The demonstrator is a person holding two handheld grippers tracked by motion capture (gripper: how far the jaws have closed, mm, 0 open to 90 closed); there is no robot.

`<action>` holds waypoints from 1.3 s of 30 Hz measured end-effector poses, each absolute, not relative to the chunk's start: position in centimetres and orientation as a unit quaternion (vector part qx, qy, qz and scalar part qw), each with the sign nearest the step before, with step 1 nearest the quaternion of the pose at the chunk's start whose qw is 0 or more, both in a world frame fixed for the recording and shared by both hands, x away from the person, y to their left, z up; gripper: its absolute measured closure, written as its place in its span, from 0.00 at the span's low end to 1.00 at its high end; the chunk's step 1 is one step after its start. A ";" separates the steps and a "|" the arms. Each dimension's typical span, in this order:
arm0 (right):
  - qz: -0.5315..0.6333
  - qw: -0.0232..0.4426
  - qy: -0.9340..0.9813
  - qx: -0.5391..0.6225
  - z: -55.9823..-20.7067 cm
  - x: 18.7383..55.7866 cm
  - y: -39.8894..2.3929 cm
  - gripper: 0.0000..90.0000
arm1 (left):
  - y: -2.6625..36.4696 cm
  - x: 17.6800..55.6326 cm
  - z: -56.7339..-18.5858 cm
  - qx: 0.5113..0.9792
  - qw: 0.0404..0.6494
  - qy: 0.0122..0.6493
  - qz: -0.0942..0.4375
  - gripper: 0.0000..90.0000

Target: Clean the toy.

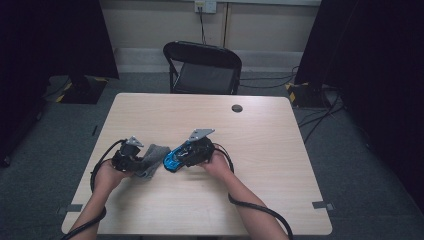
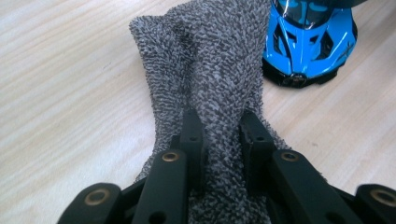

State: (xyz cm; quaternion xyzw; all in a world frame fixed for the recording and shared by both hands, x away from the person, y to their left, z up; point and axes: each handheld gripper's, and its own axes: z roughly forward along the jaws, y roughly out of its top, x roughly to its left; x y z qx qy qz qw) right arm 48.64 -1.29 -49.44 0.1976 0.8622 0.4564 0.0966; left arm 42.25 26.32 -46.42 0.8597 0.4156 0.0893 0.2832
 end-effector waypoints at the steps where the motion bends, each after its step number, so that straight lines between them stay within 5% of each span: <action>1: 0.456 0.096 0.862 0.198 -49.4 48.6 -1.3 0.16 | 26.5 42.2 -46.3 0.858 0.284 0.418 0.087 0.83; 17: 0.461 0.099 0.860 0.194 -49.6 48.7 -1.5 0.16 | 27.5 44.3 -43.4 0.835 0.310 0.438 0.126 0.83; 39: 0.464 0.097 0.860 0.188 -49.6 48.8 -1.7 0.16 | 20.9 52.1 -45.7 0.846 0.293 0.426 0.130 0.82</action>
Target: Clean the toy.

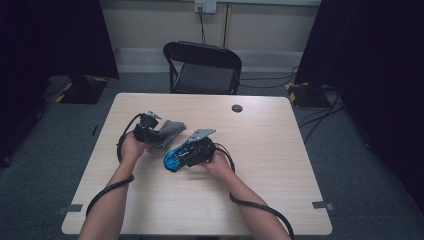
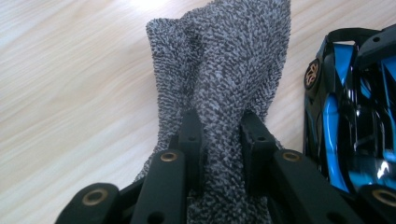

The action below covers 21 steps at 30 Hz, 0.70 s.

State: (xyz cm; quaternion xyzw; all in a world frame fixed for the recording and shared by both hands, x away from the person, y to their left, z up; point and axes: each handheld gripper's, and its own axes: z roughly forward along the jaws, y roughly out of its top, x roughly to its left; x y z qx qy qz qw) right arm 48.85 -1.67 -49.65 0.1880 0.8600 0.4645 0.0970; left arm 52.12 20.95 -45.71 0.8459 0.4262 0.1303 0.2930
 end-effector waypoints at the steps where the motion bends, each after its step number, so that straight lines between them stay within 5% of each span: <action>1: 0.464 0.097 0.860 0.188 -49.6 48.8 -1.7 0.16 | 20.5 52.4 -46.0 0.848 0.292 0.424 0.128 0.82; 10: 0.463 0.096 0.861 0.188 -49.6 48.9 -1.6 0.16 | 16.6 53.2 -47.0 0.884 0.269 0.362 0.121 0.82; 21: 0.467 0.094 0.859 0.189 -49.7 49.0 -1.7 0.16 | 16.4 52.9 -46.9 0.886 0.261 0.369 0.103 0.83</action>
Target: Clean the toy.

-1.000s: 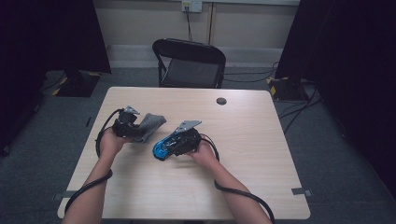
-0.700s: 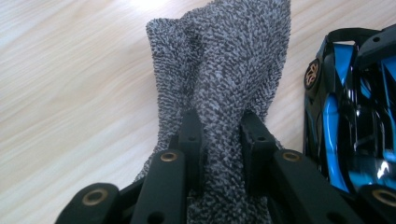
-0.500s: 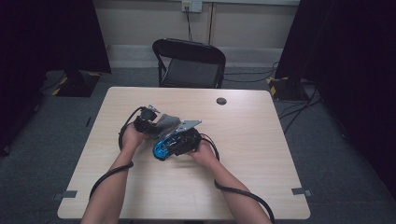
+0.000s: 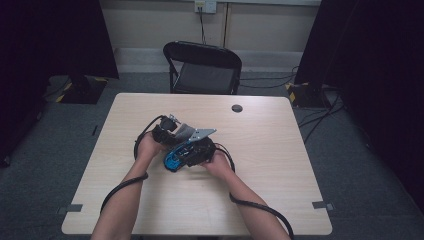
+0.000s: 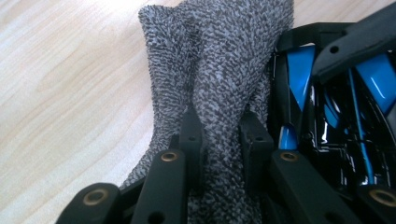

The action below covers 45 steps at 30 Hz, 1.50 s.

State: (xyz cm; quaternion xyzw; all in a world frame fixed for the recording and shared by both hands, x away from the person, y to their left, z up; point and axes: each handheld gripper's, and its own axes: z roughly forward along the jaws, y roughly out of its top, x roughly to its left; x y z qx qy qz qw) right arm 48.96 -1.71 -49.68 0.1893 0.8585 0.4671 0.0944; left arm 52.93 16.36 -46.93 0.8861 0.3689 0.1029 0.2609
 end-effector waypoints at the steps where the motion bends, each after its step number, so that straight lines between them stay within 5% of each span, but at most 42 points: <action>1: 0.468 0.093 0.858 0.191 -49.7 49.0 -1.7 0.16 | 16.4 52.8 -46.9 0.887 0.260 0.368 0.102 0.83; 45: 0.439 0.103 0.873 0.184 -49.2 48.8 -0.9 0.14 | 23.3 45.4 -46.7 0.887 0.256 0.371 0.100 0.82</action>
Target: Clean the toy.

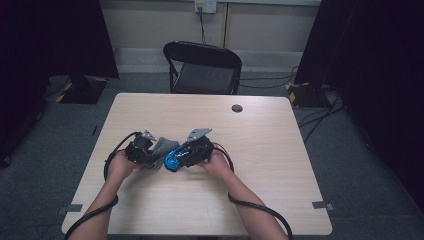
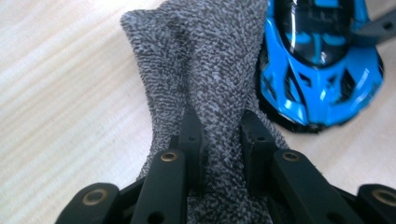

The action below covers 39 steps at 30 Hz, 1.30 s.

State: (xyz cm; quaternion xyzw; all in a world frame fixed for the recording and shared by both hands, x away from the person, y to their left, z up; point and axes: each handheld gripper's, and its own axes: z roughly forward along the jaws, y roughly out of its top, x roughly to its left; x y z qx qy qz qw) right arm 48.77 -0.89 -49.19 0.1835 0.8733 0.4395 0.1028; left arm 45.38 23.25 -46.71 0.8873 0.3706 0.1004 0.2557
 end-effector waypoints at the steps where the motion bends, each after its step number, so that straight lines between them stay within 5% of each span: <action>1: 0.438 0.103 0.874 0.184 -49.2 48.8 -0.9 0.14 | 23.3 45.2 -46.7 0.887 0.255 0.372 0.101 0.82; 26: 0.432 0.108 0.878 0.175 -49.1 48.7 -1.1 0.15 | 25.9 40.6 -46.2 0.883 0.255 0.386 0.080 0.82; 39: 0.435 0.109 0.876 0.178 -49.2 48.6 -1.1 0.15 | 27.6 41.7 -42.3 0.863 0.277 0.404 0.128 0.82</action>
